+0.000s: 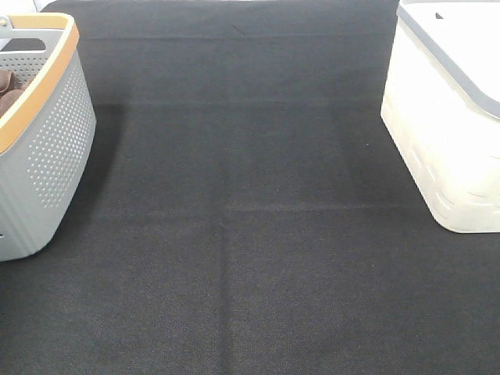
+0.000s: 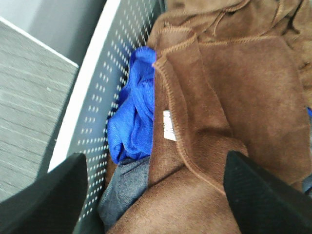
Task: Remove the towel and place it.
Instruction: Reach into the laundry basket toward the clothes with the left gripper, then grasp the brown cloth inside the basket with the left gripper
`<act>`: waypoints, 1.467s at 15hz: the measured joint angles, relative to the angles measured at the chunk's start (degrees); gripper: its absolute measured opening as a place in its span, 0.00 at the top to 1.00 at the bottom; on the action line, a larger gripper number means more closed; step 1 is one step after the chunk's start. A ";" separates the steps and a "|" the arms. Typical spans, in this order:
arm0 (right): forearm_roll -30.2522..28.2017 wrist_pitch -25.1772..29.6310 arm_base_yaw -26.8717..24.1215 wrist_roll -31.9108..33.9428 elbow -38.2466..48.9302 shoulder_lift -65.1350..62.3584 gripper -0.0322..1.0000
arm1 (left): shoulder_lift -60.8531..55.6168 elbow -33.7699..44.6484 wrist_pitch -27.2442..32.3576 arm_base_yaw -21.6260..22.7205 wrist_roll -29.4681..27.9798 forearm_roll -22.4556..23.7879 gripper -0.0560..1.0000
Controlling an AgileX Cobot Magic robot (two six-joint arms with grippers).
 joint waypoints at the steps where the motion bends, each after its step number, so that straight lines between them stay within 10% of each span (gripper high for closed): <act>1: 0.00 0.00 0.00 0.00 0.00 0.00 0.28 | 1.03 -0.11 -0.17 1.95 1.32 -2.23 0.25; 17: 0.00 0.00 0.00 0.00 0.00 0.00 0.28 | 16.27 -9.57 -4.70 6.47 8.88 -17.36 0.38; 22: 0.00 0.00 0.00 0.00 0.00 0.00 0.28 | 17.65 -9.68 -4.41 6.47 8.88 -17.48 0.73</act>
